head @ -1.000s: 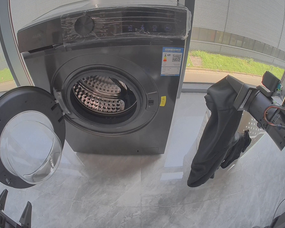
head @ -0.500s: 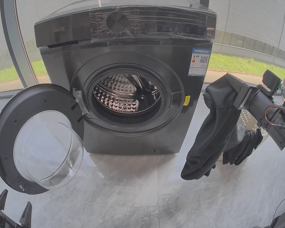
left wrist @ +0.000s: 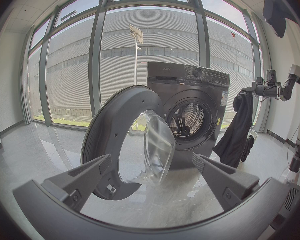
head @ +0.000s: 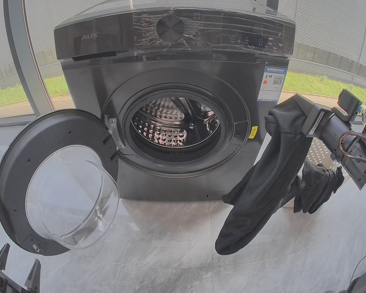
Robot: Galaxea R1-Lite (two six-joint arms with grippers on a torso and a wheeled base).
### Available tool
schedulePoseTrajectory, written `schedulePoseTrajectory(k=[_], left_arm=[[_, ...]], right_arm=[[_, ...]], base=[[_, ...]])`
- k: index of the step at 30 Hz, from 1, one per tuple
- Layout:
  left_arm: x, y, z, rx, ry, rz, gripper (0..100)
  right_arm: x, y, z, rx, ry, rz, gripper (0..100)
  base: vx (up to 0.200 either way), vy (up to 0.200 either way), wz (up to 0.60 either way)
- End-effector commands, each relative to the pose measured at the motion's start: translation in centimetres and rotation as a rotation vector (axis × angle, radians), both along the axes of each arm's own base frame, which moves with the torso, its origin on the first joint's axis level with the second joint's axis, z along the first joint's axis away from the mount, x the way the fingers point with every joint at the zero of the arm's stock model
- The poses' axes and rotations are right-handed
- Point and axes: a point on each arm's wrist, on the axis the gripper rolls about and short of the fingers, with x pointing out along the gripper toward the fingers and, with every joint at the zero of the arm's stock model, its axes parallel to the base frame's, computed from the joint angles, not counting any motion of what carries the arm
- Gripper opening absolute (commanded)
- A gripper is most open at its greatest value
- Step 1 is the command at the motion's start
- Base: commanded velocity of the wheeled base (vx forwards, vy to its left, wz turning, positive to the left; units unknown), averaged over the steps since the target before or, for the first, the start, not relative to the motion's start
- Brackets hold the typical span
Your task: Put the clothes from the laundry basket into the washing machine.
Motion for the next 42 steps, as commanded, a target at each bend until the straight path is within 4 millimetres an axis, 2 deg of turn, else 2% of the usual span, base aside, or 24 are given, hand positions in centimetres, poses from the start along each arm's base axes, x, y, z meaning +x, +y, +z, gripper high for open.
schedulePoseTrajectory(k=[1,20,23,25,28,32,42], left_arm=[[0.0,0.0,-0.5,0.0,-0.001,0.0,100],[0.0,0.0,-0.5,0.0,-0.001,0.0,100],[0.0,0.0,-0.5,-0.002,-0.001,-0.001,100],[0.0,0.0,-0.5,0.004,-0.002,-0.001,100],[0.0,0.0,-0.5,0.016,0.0,-0.001,100],[0.0,0.0,-0.5,0.038,-0.001,-0.001,100],[0.0,0.0,-0.5,0.024,0.0,0.002,100]], right_arm=[[0.3,-0.1,0.0,-0.001,0.002,-0.013,0],[0.6,0.3,-0.8,-0.014,0.024,0.004,0],[0.4,0.5,-1.0,-0.018,0.03,0.016,0],[-0.2,1.1,-2.1,-0.042,0.066,0.054,0],[0.0,1.4,-2.8,-0.057,0.084,0.062,0],[0.5,1.9,-2.7,-0.057,0.08,0.092,0],[0.2,2.7,-3.2,-0.055,0.097,0.145,0]], base=[[0.0,0.0,0.0],[0.0,0.0,0.0],[0.0,0.0,0.0],[0.0,0.0,0.0],[0.0,0.0,0.0],[0.0,0.0,0.0],[0.0,0.0,0.0]])
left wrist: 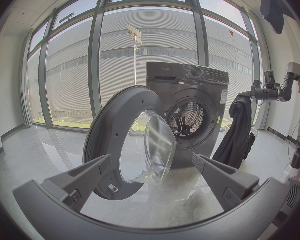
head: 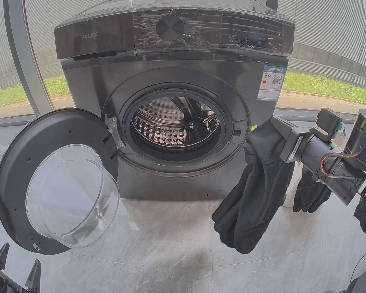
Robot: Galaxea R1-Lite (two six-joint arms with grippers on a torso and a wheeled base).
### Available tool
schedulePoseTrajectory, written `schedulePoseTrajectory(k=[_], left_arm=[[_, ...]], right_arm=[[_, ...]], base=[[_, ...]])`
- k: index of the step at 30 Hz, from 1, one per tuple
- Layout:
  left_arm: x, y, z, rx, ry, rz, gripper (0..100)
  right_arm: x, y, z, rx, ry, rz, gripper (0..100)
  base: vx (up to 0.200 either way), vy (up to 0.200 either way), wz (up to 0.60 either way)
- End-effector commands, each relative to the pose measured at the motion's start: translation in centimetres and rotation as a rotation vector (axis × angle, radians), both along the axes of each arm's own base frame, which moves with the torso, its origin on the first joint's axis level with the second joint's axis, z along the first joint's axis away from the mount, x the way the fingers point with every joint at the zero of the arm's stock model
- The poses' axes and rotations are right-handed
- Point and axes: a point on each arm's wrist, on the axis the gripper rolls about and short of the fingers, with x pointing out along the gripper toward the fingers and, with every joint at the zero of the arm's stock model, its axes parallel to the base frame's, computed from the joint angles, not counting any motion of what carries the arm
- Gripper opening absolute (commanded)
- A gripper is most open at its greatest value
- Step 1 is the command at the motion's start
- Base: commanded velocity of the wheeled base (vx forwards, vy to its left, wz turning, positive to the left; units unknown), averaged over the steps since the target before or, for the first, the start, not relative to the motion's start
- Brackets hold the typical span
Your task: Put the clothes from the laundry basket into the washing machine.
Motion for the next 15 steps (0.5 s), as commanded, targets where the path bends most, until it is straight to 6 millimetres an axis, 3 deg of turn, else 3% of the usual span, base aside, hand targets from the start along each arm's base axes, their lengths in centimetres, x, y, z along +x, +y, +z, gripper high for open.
schedulePoseTrajectory(k=[1,4,8,11,12,15], left_arm=[[0.0,0.0,-0.5,-0.004,0.001,0.001,100],[0.0,0.0,-0.5,0.002,0.001,0.003,100],[0.0,0.0,-0.5,0.032,-0.001,0.0,100],[-0.3,0.0,0.9,0.012,-0.059,-0.014,100],[-1.2,-0.1,4.8,-0.003,-0.169,-0.042,100],[-0.9,-0.2,8.3,0.002,-0.158,-0.146,100]], right_arm=[[-0.2,0.7,-0.2,-0.004,0.008,0.039,0],[-0.7,1.5,-0.3,0.009,0.016,0.136,0],[0.2,2.4,-0.6,0.008,0.027,0.141,0],[0.9,3.0,-0.7,0.007,0.03,0.141,0],[1.7,3.8,-1.1,0.0,0.039,0.145,0],[3.0,5.2,-1.3,0.003,0.04,0.153,0]], base=[[0.0,0.0,0.0],[0.0,0.0,0.0],[0.0,0.0,0.0],[0.0,0.0,0.0],[0.0,0.0,0.0],[0.0,0.0,0.0]])
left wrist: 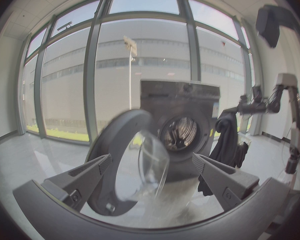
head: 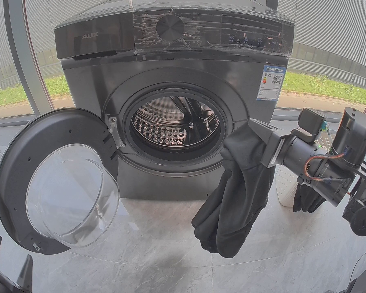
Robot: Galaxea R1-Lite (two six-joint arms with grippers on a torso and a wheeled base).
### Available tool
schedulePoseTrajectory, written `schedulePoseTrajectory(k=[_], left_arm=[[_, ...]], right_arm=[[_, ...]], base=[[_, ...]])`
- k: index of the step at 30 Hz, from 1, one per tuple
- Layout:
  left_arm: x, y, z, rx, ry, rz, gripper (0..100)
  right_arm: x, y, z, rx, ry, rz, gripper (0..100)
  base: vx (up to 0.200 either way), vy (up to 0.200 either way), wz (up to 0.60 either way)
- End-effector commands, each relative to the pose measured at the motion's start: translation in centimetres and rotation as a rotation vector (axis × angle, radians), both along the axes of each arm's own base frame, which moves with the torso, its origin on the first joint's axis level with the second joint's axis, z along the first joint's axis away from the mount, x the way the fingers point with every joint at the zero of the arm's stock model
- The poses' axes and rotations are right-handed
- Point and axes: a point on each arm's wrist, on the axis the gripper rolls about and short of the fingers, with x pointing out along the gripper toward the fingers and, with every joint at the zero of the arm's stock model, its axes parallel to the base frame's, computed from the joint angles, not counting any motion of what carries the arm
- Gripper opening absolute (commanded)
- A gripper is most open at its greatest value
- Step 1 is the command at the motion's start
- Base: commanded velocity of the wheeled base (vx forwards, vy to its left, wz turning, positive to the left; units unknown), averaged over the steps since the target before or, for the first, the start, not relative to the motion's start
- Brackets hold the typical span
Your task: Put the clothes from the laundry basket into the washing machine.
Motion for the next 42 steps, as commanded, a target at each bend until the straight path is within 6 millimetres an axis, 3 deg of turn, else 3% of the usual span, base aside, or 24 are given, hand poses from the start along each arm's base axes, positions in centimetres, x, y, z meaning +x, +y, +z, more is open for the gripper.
schedulePoseTrajectory(k=[1,3,6,12,15,23,28,35,42], left_arm=[[0.2,-0.2,6.9,0.002,-0.054,-0.139,100],[1.4,-0.3,7.1,0.004,0.009,-0.169,100],[4.9,-0.6,7.8,0.023,0.125,-0.258,100],[10.8,-1.2,8.8,0.021,0.166,-0.329,100],[12.3,-2.0,8.8,0.02,0.174,-0.38,100],[16.9,-6.3,7.5,-0.002,0.261,-0.533,100],[20.1,-8.5,6.3,0.006,0.284,-0.541,100],[25.1,-11.0,4.7,-0.008,0.218,-0.508,100],[28.4,-13.5,3.5,-0.039,0.166,-0.465,100]], right_arm=[[2.8,3.1,-1.2,-0.013,0.023,0.021,0],[3.2,3.7,-1.3,-0.007,0.026,0.026,0],[4.6,5.2,-1.7,0.013,0.032,0.017,0],[5.9,7.0,-1.4,0.039,0.003,0.027,0],[6.6,7.6,-1.7,0.041,0.001,0.024,0],[7.7,9.2,-1.5,0.06,-0.024,0.039,0],[7.4,9.9,-1.4,0.064,-0.029,0.065,0],[8.9,11.3,-1.9,0.061,-0.04,0.057,0],[10.1,12.9,-2.4,0.078,-0.051,0.022,0]], base=[[0.0,0.0,0.0],[0.0,0.0,0.0],[0.0,0.0,0.0],[0.0,0.0,0.0],[0.0,0.0,0.0],[0.0,0.0,0.0],[0.0,0.0,0.0],[0.0,0.0,0.0],[0.0,0.0,0.0]])
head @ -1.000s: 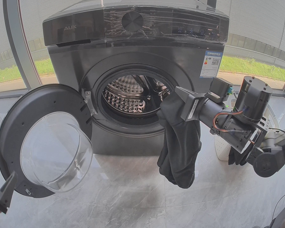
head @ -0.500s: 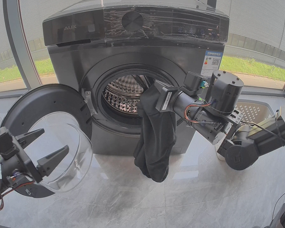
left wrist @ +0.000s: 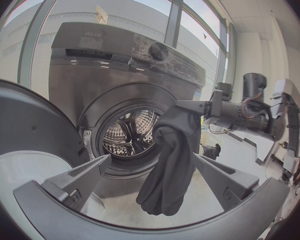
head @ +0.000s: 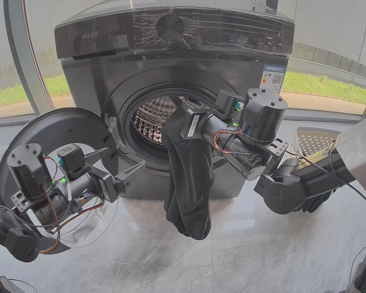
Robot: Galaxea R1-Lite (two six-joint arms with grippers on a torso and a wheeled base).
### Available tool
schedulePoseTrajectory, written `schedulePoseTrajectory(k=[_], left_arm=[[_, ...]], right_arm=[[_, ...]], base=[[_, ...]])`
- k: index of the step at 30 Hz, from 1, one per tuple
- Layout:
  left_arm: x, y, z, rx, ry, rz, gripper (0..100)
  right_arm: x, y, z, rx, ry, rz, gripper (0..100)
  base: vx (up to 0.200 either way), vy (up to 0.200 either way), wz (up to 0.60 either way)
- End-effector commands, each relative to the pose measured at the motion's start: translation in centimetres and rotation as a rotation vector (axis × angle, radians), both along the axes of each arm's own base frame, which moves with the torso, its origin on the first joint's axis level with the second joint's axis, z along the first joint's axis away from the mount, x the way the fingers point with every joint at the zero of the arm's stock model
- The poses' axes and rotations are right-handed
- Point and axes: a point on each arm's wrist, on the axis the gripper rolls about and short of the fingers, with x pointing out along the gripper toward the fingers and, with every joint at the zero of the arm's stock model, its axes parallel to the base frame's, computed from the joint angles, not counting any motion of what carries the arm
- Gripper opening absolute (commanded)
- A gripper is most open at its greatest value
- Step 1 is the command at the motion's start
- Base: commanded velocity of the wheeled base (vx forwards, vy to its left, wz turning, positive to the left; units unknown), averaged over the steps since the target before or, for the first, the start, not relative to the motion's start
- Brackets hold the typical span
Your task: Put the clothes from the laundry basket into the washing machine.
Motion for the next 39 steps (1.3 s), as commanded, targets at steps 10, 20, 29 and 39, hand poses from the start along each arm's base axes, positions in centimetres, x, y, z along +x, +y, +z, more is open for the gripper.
schedulePoseTrajectory(k=[10,20,29,39], left_arm=[[4.5,-6.1,-4.2,0.01,0.057,-0.046,100],[6.6,-6.8,-4.9,-0.017,0.02,-0.142,100],[9.0,-8.0,-5.9,-0.03,-0.006,-0.096,0],[9.3,-8.2,-5.7,-0.06,-0.058,-0.083,0]], right_arm=[[1.3,2.5,-2.0,-0.007,0.012,-0.01,0],[0.9,2.8,-2.1,-0.007,0.013,-0.001,0],[0.3,3.4,-2.5,-0.006,0.02,0.018,0],[0.9,2.9,-3.2,-0.012,0.029,0.0,0]], base=[[0.0,0.0,0.0],[0.0,0.0,0.0],[0.0,0.0,0.0],[0.0,0.0,0.0]])
